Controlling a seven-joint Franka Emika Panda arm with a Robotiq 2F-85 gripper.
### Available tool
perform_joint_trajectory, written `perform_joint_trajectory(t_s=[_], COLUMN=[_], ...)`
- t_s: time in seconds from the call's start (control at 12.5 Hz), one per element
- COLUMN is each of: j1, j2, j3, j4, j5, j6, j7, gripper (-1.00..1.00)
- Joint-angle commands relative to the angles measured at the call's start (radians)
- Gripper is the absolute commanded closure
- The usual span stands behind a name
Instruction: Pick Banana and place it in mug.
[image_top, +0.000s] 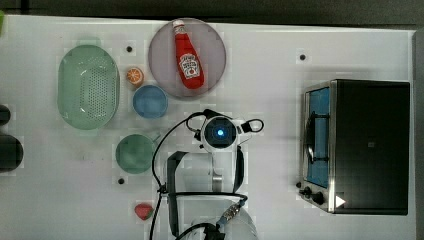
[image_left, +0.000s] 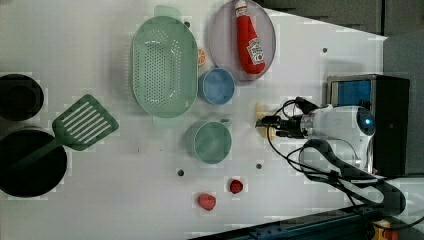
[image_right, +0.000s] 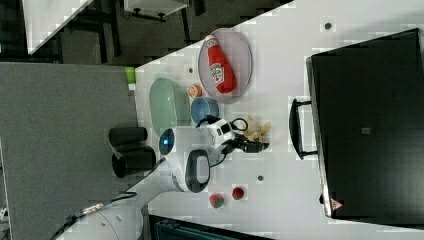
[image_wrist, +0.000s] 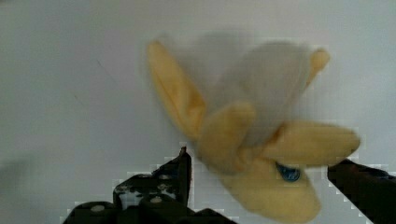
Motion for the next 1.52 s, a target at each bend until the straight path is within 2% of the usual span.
perform_joint_trajectory(t_s=[0.08,0.16,0.56,0.88,1.12,1.52], j1=[0.004,0.004,0.003,0.003,-0.002,-0.015], j2=[-0.010,-0.010,-0.011,-0.033,-0.129,-0.383], j3=[-0.006,-0.004,-0.003,-0.001,-0.008,-0.024], j4=[0.011,0.009,0.007,0.007,0.014,0.129], j5=[0.012,0.012,0.012,0.013,0.015,0.015], j6=[0.037,0.041,0.053,0.052,0.001,-0.484], j7=[-0.031,-0.031,-0.031,-0.031,-0.030,-0.029], gripper=[-1.00,-0.92,0.25,0.28,0.28,0.28])
